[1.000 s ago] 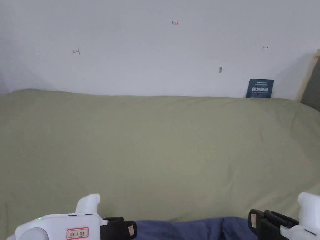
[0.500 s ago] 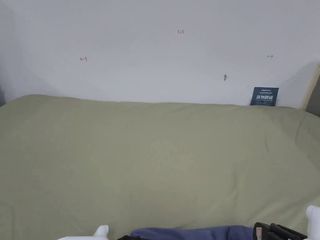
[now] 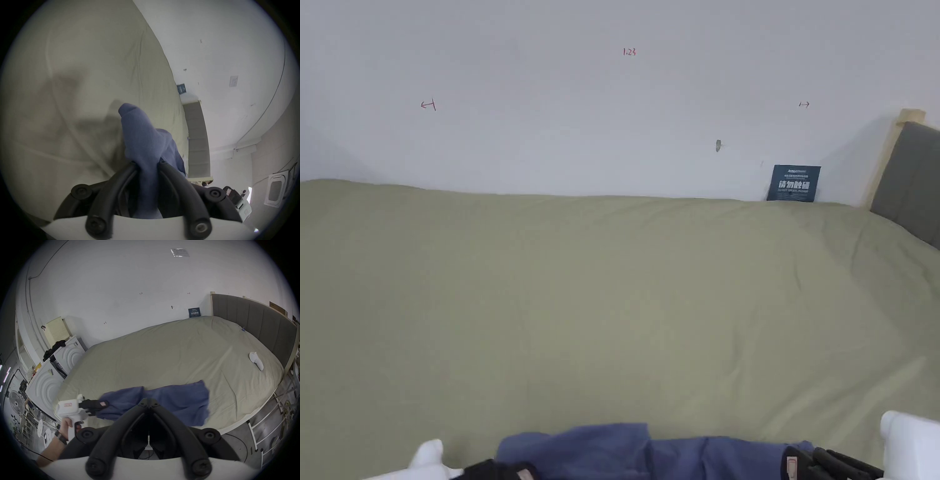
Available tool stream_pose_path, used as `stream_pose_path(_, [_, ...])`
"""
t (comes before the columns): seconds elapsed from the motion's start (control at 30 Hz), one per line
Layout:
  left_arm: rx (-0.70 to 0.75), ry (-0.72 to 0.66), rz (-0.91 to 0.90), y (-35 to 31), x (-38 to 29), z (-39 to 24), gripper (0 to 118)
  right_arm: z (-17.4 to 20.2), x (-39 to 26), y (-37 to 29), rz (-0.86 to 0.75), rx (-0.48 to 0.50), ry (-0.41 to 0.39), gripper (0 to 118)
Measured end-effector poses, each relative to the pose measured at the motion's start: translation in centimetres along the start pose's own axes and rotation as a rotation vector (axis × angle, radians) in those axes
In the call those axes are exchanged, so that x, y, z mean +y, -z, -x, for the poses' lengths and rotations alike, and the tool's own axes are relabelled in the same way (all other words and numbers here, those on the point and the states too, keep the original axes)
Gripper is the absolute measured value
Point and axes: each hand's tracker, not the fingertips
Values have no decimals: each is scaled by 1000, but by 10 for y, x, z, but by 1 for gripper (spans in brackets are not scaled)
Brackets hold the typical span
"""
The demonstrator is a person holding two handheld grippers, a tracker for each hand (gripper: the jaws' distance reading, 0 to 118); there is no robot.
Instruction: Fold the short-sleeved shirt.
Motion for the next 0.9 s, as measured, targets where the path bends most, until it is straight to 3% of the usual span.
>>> stream_pose_path(0.13, [192, 131, -159, -66, 33, -13, 11, -3, 5, 1, -10, -22, -8, 2])
stream_pose_path(0.3, [494, 420, -312, -149, 41, -64, 11, -1, 12, 14, -14, -37, -6, 2])
stream_pose_path(0.4, [764, 613, -324, -165, 33, -98, 11, 4, 13, 20, -10, -19, -10, 2])
stream_pose_path(0.5, [890, 711, -250, -147, 26, -116, 11, 11, 11, 23, 0, 4, -20, 2])
stream_pose_path(0.57, [933, 773, -193, -122, 19, -123, 11, 15, 9, 23, 6, 24, -19, 2])
stream_pose_path(0.63, [922, 749, -124, -90, 19, -116, 11, 16, 7, 21, 10, 37, -19, 2])
stream_pose_path(0.9, [709, 801, 99, 22, -25, -145, 11, -1, 1, 9, 6, 13, 17, 2])
